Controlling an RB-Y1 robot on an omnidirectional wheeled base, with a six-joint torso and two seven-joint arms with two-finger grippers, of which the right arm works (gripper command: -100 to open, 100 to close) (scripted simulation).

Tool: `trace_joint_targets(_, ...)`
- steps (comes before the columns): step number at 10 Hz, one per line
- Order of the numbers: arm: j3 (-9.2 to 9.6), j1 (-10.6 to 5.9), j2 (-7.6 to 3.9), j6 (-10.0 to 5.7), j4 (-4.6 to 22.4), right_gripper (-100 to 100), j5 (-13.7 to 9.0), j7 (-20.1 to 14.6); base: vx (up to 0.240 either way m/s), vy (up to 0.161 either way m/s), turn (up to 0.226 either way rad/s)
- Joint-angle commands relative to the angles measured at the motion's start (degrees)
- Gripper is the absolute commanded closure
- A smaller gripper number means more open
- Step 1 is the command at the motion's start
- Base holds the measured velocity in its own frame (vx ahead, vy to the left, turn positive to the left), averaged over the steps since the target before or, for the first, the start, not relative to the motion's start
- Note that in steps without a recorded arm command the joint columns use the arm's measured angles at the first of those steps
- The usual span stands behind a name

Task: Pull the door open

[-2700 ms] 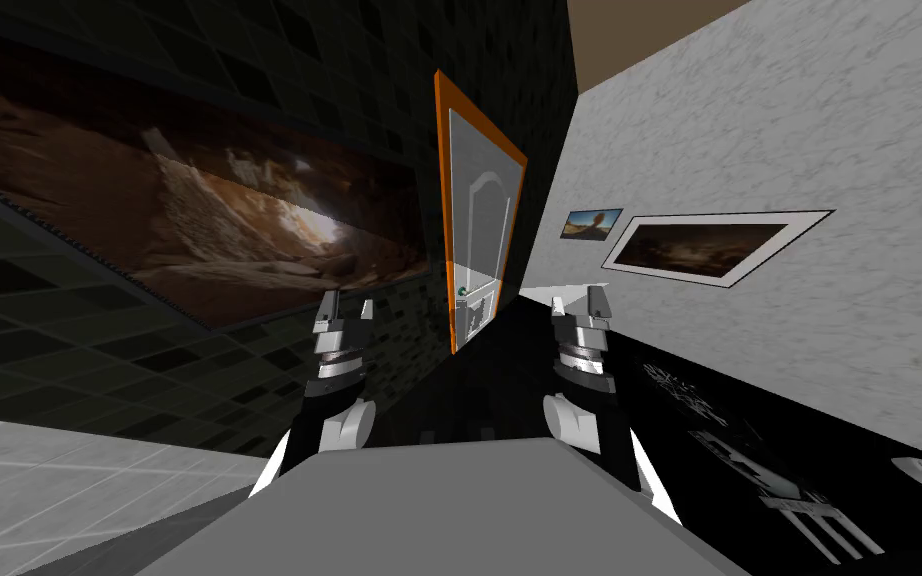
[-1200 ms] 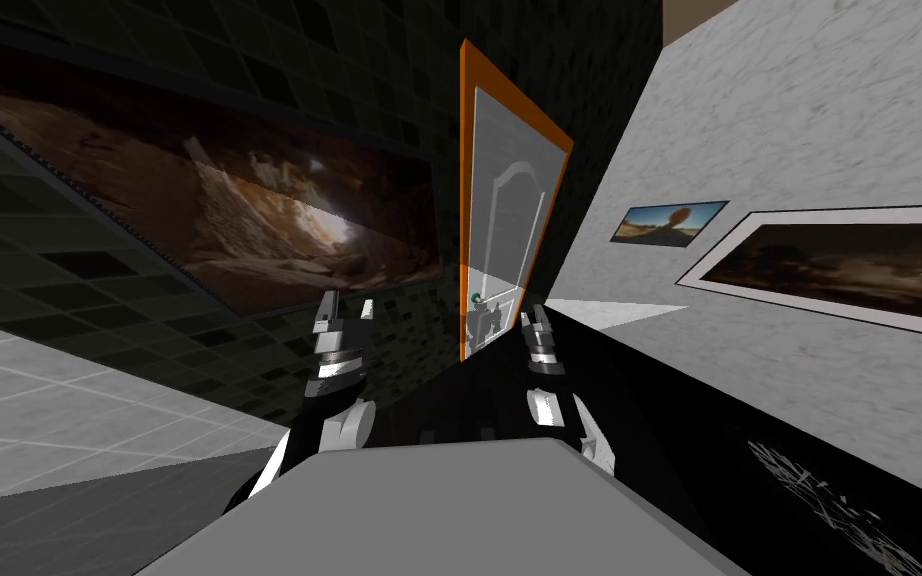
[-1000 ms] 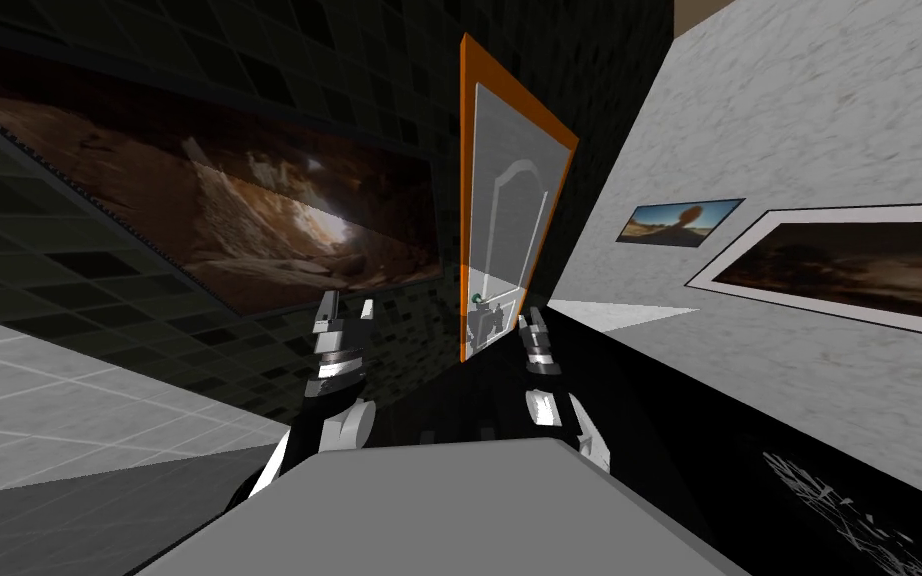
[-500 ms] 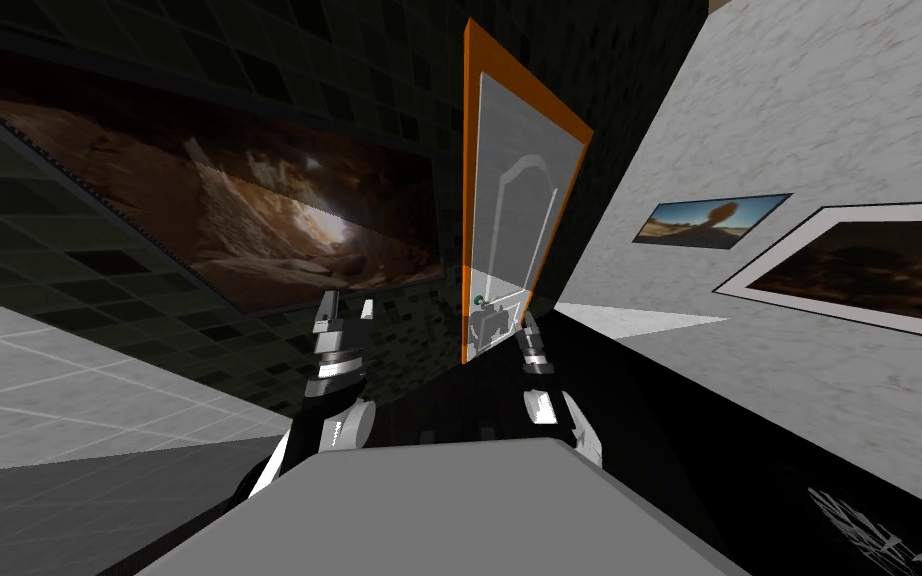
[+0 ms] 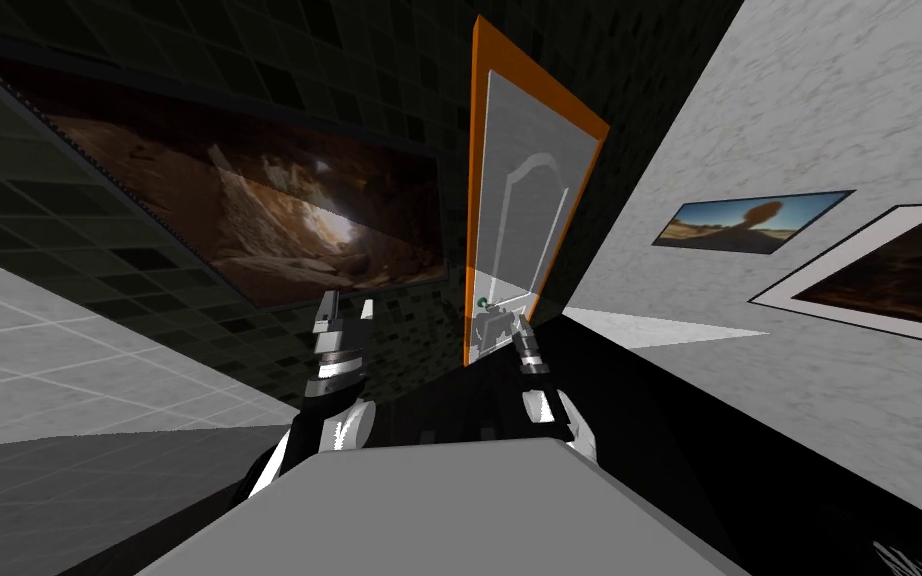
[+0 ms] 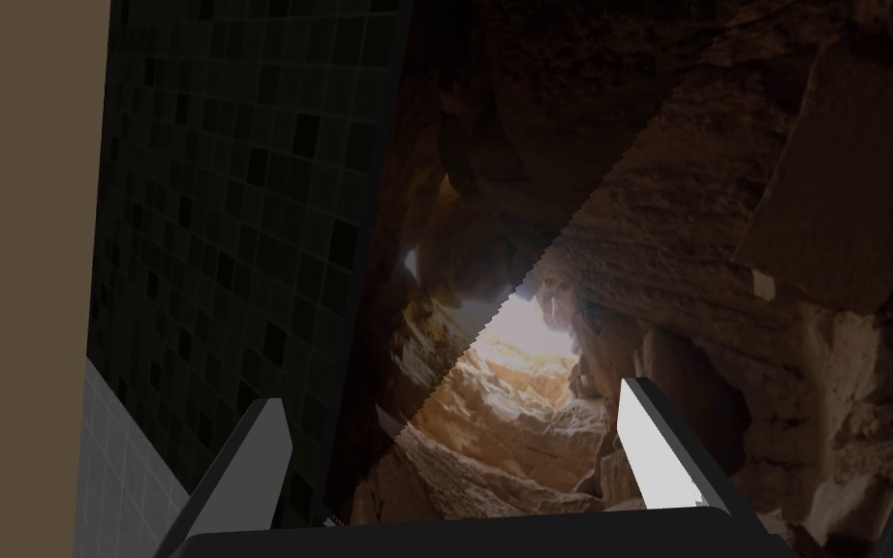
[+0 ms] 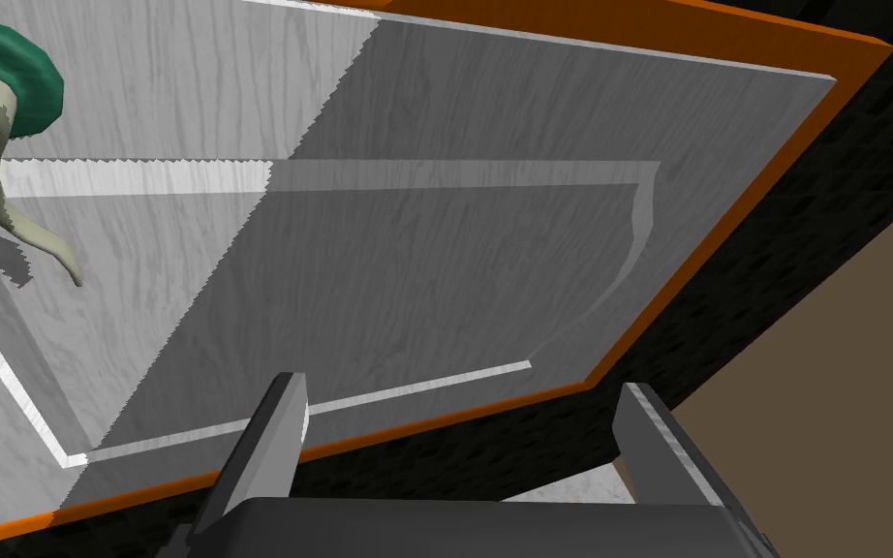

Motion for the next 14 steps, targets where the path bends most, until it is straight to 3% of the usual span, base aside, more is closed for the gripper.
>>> trace_joint_targets(1,0.11,-0.51,-0.55,-0.37,2.10,-100,-0.09,-0.42,0.030,-0.050,0.071)
trace_joint_targets(2,0.48,-1.56,-1.36,-0.75,4.14,-100,-0.16,-0.95,0.029,-0.059,0.112)
trace_joint_targets(3,0.48,-1.56,-1.36,-0.75,4.97,-100,-0.16,-0.95,0.029,-0.052,0.083)
trace_joint_targets(5,1.22,-3.63,-2.96,-1.51,9.40,-100,-0.30,-2.00,0.047,-0.073,0.167)
trace_joint_targets(6,1.22,-3.63,-2.96,-1.51,10.65,-100,-0.30,-2.00,0.043,-0.080,0.069)
trace_joint_targets(7,1.58,-4.65,-3.74,-1.88,12.99,-100,-0.37,-2.51,0.041,-0.060,0.130)
trace_joint_targets(8,1.58,-4.65,-3.74,-1.88,13.44,-100,-0.37,-2.51,0.027,-0.045,0.069)
trace_joint_targets(10,2.27,-6.61,-5.25,-2.60,17.94,-100,-0.49,-3.51,0.047,-0.067,0.163)
trace_joint_targets(11,2.27,-6.61,-5.25,-2.60,18.84,-100,-0.49,-3.51,0.038,-0.073,0.078)
trace_joint_targets(12,2.61,-7.57,-5.98,-2.95,21.20,-100,-0.56,-3.99,0.026,-0.059,0.102)
trace_joint_targets(13,2.61,-7.57,-5.98,-2.95,21.46,-100,-0.56,-3.99,0.020,-0.048,0.070)
trace_joint_targets(14,2.94,-8.49,-6.68,-3.29,23.98,-100,-0.62,-4.45,0.029,-0.057,0.135)
